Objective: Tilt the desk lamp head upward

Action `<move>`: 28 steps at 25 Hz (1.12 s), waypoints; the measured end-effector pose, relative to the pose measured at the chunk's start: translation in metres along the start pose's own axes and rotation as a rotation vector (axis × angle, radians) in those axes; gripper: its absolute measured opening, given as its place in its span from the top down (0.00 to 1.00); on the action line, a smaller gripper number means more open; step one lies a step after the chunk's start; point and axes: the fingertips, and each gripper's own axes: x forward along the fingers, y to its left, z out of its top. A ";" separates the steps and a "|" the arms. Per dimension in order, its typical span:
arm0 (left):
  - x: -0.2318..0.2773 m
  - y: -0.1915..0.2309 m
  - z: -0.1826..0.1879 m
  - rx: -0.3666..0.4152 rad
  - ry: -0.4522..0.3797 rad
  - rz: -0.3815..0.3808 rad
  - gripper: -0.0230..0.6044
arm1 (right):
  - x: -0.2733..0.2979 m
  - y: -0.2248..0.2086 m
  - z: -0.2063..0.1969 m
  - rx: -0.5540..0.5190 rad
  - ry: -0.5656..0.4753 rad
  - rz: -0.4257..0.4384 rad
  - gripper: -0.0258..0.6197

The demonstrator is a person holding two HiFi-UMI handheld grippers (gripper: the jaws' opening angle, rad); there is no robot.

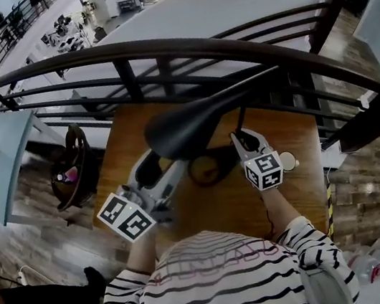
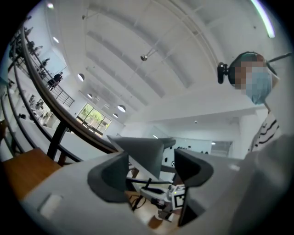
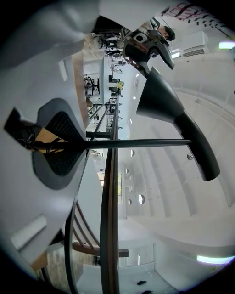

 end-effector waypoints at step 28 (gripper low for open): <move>0.024 -0.061 0.111 0.398 -0.057 -0.048 0.47 | 0.000 0.004 0.000 0.025 -0.004 0.004 0.89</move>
